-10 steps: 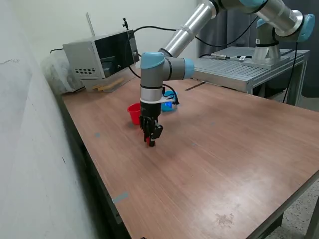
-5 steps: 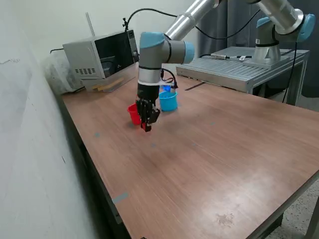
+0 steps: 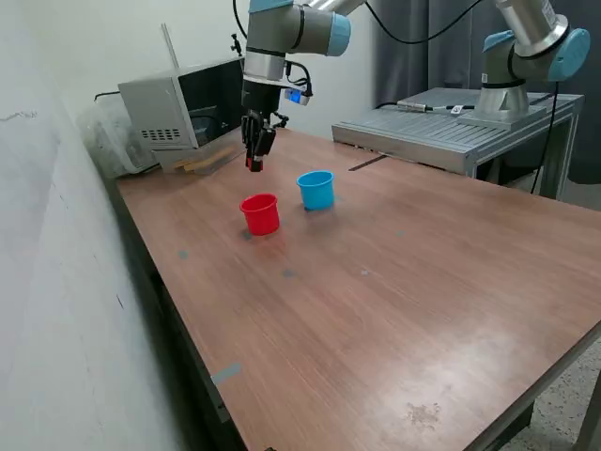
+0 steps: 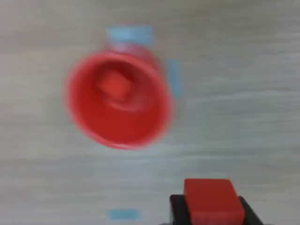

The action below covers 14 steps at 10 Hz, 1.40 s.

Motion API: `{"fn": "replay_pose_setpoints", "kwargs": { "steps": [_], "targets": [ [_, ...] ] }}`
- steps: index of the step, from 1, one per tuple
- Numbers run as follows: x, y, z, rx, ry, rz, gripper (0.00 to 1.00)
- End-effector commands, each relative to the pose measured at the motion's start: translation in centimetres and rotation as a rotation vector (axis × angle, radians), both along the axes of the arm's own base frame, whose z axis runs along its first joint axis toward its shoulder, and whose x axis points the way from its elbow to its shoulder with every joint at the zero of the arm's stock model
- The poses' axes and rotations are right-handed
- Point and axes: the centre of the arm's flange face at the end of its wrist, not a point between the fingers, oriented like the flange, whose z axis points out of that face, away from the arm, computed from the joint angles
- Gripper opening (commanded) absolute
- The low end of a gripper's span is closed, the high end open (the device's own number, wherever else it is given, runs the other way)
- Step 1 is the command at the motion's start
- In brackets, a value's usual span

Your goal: Place red objects in the red bin, and blue objects in the blue bin.

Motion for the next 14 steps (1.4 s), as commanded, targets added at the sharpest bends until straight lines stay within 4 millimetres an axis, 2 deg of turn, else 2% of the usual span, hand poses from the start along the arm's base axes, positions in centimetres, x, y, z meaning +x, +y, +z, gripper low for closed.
{"fn": "replay_pose_setpoints", "kwargs": {
  "steps": [1, 4, 6, 9, 13, 14],
  "targets": [
    [2.4, 7.4, -2.6, 0.007, -0.071, -0.072, 0.0],
    [1.6, 7.7, -7.0, -0.007, -0.117, -0.071, 0.0],
    [1.4, 7.1, -8.7, -0.016, -0.135, -0.062, 0.0],
    [0.2, 6.6, -8.5, -0.049, -0.103, -0.045, 0.0],
    [0.0, 5.9, -8.4, -0.049, -0.096, -0.035, 0.0],
    [0.1, 5.9, -8.5, -0.049, -0.099, -0.034, 1.0]
  ]
}}
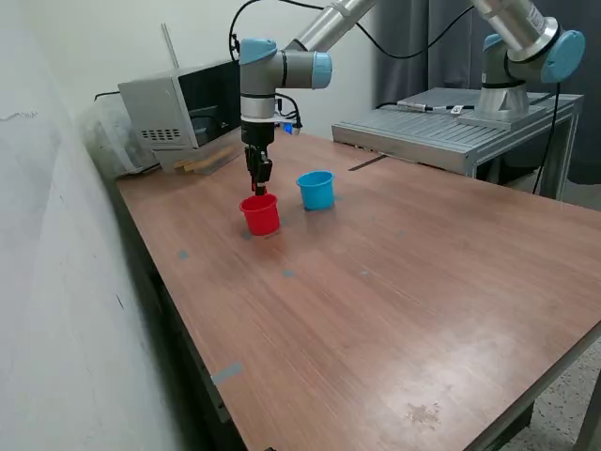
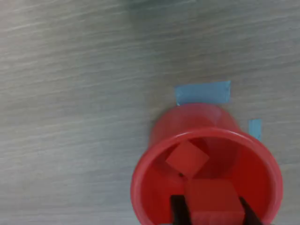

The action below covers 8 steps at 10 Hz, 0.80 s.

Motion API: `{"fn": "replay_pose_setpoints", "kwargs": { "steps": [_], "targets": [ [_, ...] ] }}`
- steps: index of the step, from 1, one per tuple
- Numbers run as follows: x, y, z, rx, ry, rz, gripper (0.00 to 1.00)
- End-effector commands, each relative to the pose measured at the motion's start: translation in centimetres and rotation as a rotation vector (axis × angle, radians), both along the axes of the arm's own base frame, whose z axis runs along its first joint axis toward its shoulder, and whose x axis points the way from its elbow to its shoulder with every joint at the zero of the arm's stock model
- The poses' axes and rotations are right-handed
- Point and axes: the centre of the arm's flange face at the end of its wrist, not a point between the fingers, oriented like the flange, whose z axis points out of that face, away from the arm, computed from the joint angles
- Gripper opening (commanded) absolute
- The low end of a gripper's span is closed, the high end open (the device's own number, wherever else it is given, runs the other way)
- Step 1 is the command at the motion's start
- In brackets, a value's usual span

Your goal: Place red objects in the red bin, and blue objects in the blue bin.

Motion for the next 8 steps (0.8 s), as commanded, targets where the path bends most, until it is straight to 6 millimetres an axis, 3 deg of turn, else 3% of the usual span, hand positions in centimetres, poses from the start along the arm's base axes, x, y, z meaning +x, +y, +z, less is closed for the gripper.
{"fn": "replay_pose_setpoints", "kwargs": {
  "steps": [1, 3, 4, 5, 6, 7, 8],
  "targets": [
    [0.0, -0.3, -0.4, -0.005, -0.004, 0.005, 1.0],
    [0.2, -0.3, 0.0, 0.003, -0.007, 0.025, 1.0],
    [0.8, -0.5, 1.2, 0.006, -0.003, 0.028, 1.0],
    [2.7, -1.2, 4.3, 0.011, 0.014, 0.029, 1.0],
    [5.3, -3.6, 8.9, 0.021, 0.039, 0.051, 1.0],
    [9.4, -6.5, 13.7, 0.017, 0.023, 0.077, 1.0],
    [15.8, -10.5, 19.9, 0.008, 0.0, 0.109, 1.0]
  ]
}}
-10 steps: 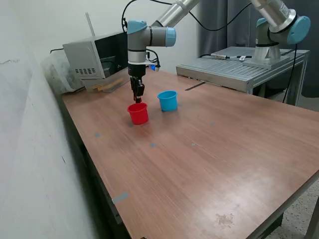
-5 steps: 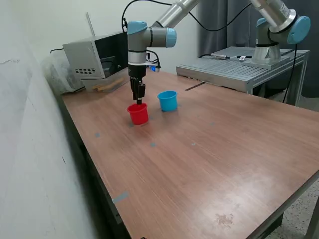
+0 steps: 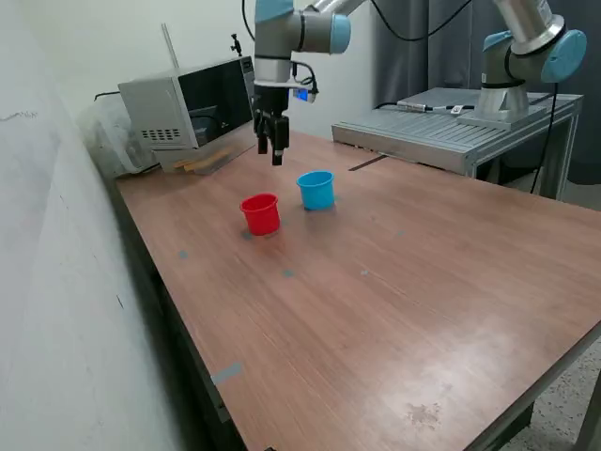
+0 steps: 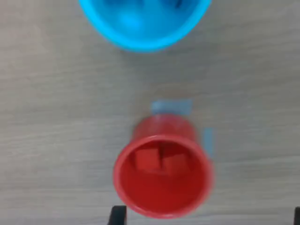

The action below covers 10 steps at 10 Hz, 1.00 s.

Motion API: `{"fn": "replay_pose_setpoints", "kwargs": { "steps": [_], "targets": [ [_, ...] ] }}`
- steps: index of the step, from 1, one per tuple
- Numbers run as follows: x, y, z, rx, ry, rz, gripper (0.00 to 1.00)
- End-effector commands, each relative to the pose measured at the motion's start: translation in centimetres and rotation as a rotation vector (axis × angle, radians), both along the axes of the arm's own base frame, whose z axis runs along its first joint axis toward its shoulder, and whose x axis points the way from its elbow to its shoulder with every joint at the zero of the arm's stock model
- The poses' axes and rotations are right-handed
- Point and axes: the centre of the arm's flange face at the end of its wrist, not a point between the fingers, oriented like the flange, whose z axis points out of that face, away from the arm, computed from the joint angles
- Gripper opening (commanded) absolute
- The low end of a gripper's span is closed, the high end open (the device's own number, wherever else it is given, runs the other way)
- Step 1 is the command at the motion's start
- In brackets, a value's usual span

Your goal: Place red objects in the red bin, and blue objects in the blue bin.

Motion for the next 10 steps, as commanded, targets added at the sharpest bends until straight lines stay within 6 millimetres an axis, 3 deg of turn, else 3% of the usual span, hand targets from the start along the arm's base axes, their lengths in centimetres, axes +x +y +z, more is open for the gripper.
{"fn": "replay_pose_setpoints", "kwargs": {
  "steps": [1, 2, 3, 4, 5, 6, 8, 10],
  "targets": [
    [15.8, -10.2, 15.8, -0.002, -0.013, 0.098, 1.0],
    [20.9, -13.4, 20.0, 0.0, -0.024, 0.134, 1.0],
    [25.4, -15.6, 22.7, 0.009, -0.068, 0.141, 1.0],
    [29.0, -17.8, 24.1, 0.001, -0.116, 0.141, 1.0],
    [32.5, -21.6, 25.0, -0.002, -0.147, 0.184, 1.0],
    [34.9, -23.7, 25.7, 0.002, -0.16, 0.233, 1.0],
    [35.7, -24.1, 25.3, 0.003, -0.184, 0.249, 1.0],
    [36.7, -26.1, 25.2, 0.006, -0.185, 0.301, 1.0]
  ]
}}
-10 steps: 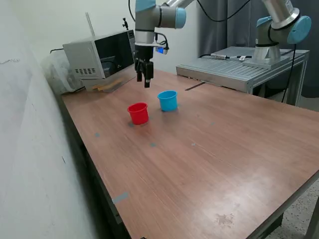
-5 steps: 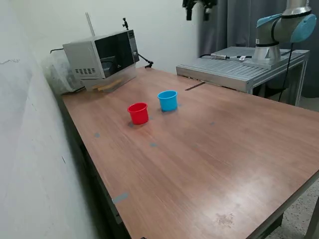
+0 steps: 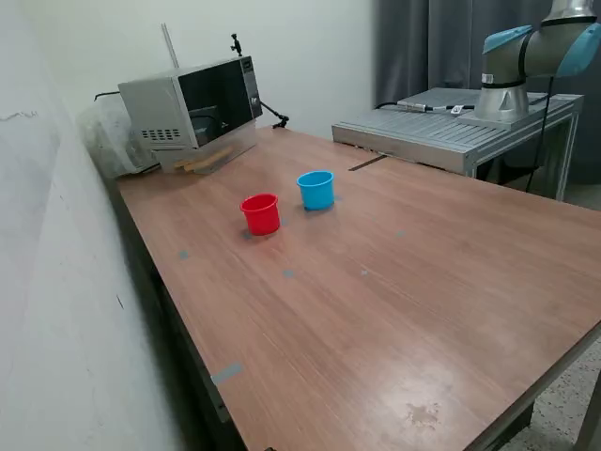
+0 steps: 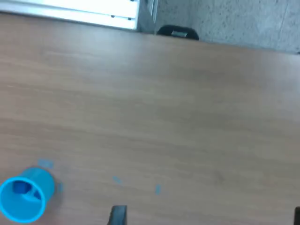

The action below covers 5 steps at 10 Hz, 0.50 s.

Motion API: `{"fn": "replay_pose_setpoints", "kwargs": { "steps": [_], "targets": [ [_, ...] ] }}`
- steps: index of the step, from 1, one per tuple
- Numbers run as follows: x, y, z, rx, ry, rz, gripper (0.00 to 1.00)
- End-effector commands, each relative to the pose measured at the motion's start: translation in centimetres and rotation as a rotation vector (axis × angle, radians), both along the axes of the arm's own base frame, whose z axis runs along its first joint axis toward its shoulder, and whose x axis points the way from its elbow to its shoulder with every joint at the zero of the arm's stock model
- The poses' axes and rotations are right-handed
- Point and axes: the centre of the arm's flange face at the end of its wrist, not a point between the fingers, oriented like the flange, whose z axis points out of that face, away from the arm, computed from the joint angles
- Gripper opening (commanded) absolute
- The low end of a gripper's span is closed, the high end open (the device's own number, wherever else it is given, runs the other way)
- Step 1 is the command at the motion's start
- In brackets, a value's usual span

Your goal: Place red objects in the red bin, and blue objects in the blue bin.

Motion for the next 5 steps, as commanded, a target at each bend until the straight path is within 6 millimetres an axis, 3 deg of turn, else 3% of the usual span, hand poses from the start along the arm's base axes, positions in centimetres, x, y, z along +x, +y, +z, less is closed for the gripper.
{"fn": "replay_pose_setpoints", "kwargs": {
  "steps": [1, 5],
  "targets": [
    [2.58, -2.45, 0.42, 0.002, -0.014, 0.064, 1.0],
    [2.03, -1.64, 0.49, 0.004, -0.014, 0.045, 1.0]
  ]
}}
